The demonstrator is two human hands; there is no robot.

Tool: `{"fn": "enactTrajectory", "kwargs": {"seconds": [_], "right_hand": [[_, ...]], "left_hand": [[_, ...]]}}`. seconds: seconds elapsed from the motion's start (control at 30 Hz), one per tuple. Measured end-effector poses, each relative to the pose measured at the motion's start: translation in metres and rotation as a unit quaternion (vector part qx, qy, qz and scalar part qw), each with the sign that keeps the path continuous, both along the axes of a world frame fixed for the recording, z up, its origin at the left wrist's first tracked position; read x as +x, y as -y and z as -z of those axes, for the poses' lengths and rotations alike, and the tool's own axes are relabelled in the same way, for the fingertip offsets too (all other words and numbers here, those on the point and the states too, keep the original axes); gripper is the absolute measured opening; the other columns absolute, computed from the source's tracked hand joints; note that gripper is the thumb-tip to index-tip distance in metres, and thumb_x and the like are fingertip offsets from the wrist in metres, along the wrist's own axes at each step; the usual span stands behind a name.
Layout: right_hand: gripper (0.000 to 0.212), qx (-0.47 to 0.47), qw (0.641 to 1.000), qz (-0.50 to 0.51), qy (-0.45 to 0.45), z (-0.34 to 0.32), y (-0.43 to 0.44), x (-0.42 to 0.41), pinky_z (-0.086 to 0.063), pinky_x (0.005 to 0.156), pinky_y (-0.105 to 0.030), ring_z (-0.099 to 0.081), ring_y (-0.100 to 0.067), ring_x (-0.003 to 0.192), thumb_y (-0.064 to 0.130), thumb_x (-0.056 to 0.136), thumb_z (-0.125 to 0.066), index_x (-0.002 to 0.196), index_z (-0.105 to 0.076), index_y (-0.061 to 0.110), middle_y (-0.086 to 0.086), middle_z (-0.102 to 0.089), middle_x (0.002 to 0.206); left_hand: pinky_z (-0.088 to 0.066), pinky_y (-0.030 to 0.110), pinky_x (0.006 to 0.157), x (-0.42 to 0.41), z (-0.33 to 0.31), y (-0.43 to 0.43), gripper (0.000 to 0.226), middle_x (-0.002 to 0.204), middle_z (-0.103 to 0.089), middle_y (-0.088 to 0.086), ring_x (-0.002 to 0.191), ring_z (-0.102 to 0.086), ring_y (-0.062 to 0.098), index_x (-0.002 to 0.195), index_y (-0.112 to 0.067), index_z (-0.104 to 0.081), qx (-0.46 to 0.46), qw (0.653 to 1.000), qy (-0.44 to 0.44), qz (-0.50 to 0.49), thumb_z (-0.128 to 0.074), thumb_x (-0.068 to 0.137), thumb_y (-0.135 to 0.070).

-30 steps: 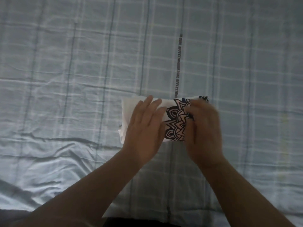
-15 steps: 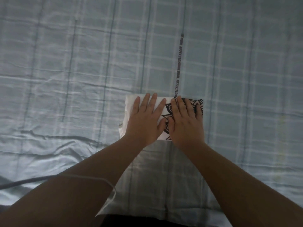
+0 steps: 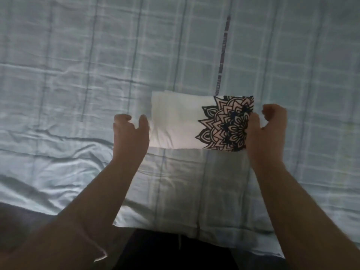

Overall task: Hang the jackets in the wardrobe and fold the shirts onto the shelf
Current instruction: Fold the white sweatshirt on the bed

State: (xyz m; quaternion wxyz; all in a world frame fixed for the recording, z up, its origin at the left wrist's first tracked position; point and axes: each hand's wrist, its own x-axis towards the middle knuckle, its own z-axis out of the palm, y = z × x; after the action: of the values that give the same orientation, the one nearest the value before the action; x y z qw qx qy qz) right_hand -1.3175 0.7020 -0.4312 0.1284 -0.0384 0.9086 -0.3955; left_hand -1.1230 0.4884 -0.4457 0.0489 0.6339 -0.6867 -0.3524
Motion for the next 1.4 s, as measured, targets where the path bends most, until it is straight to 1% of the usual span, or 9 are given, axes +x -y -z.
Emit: {"fn": "enactTrajectory", "kwargs": {"seconds": [0.13,0.2,0.3,0.53,0.7,0.97,1.07,1.27,1.4], "right_hand": [[0.069,0.087,0.967,0.024,0.240,0.013,0.001,-0.004,-0.053,0.095,-0.049,-0.059,-0.028,0.113,0.067,0.090,-0.045,0.137,-0.044,0.017,-0.011,-0.055,0.132],[0.070,0.085,0.948,0.009,0.307,0.015,0.005,-0.006,-0.057,0.087,-0.052,-0.063,-0.028,0.102,0.072,0.090,-0.039,0.133,-0.048,0.017,-0.009,-0.061,0.123],[0.072,0.067,0.940,-0.005,0.335,0.015,0.010,-0.013,-0.061,0.073,-0.045,-0.065,-0.026,0.095,0.074,0.089,-0.040,0.130,-0.051,0.017,-0.007,-0.063,0.116],[0.065,0.018,0.915,0.038,0.401,0.017,0.008,-0.025,-0.061,0.078,-0.049,-0.071,-0.028,0.088,0.071,0.083,-0.057,0.112,-0.063,0.013,-0.009,-0.073,0.104],[0.049,-0.100,0.887,0.087,0.442,-0.005,0.006,-0.024,-0.059,0.083,-0.052,-0.075,-0.030,0.086,0.058,0.083,-0.067,0.104,-0.069,0.014,-0.008,-0.077,0.093],[0.045,-0.186,0.879,0.005,0.440,-0.132,-0.012,-0.008,-0.058,0.081,-0.044,-0.074,-0.022,0.092,0.060,0.095,-0.048,0.112,-0.068,0.024,-0.002,-0.077,0.104],[0.054,-0.194,0.893,-0.052,0.402,-0.202,-0.007,0.001,-0.056,0.083,-0.041,-0.074,-0.021,0.094,0.065,0.094,-0.045,0.117,-0.068,0.022,-0.003,-0.076,0.105],[0.088,-0.241,0.894,-0.147,0.348,-0.338,0.035,0.040,-0.056,0.089,-0.054,-0.074,-0.027,0.095,0.090,0.049,-0.062,0.108,-0.074,0.026,-0.005,-0.076,0.105],[0.055,-0.242,0.902,-0.209,0.290,-0.402,0.087,0.088,-0.061,0.069,-0.045,-0.076,-0.024,0.082,0.086,0.070,-0.055,0.089,-0.078,0.040,-0.002,-0.078,0.093]], "left_hand": [[-0.055,0.044,0.087,0.005,0.010,0.002,0.076,0.123,-0.057,0.016,0.109,-0.058,0.033,0.123,-0.013,-0.050,0.226,0.971,0.065,-0.033,-0.046,0.084,-0.077],[-0.061,0.042,0.068,-0.002,0.004,-0.001,0.090,0.116,-0.056,0.007,0.102,-0.059,0.028,0.125,-0.018,-0.053,0.268,0.963,0.036,0.002,-0.041,0.071,-0.089],[-0.059,0.041,0.070,-0.018,-0.002,0.001,0.096,0.112,-0.058,-0.005,0.100,-0.058,0.019,0.122,-0.023,-0.056,0.289,0.957,-0.023,0.010,-0.043,0.059,-0.094],[-0.060,0.050,0.080,-0.031,0.008,0.012,0.080,0.100,-0.076,0.009,0.089,-0.074,0.026,0.112,-0.007,-0.067,0.391,0.906,-0.116,-0.114,-0.090,0.056,-0.058],[-0.060,0.047,0.074,-0.024,-0.009,0.005,0.053,0.106,-0.076,0.007,0.091,-0.075,0.026,0.112,-0.013,-0.070,0.480,0.835,-0.220,-0.152,-0.091,0.068,-0.033],[-0.060,0.037,0.073,0.008,-0.134,-0.014,0.038,0.120,-0.072,0.005,0.107,-0.070,0.022,0.111,-0.022,-0.076,0.425,0.849,-0.309,-0.051,-0.070,0.082,-0.046],[-0.053,0.048,0.095,0.030,-0.206,-0.012,0.054,0.126,-0.068,0.014,0.116,-0.065,0.031,0.124,-0.013,-0.067,0.357,0.855,-0.375,-0.025,-0.069,0.083,-0.048],[-0.048,0.052,0.100,0.094,-0.351,0.001,0.065,0.122,-0.070,0.012,0.116,-0.065,0.034,0.122,-0.019,-0.069,0.203,0.868,-0.452,-0.017,-0.075,0.074,-0.063],[-0.046,0.049,0.103,0.164,-0.421,0.016,0.059,0.125,-0.069,0.014,0.117,-0.065,0.033,0.124,-0.015,-0.069,0.143,0.856,-0.496,-0.030,-0.070,0.083,-0.057]]}}
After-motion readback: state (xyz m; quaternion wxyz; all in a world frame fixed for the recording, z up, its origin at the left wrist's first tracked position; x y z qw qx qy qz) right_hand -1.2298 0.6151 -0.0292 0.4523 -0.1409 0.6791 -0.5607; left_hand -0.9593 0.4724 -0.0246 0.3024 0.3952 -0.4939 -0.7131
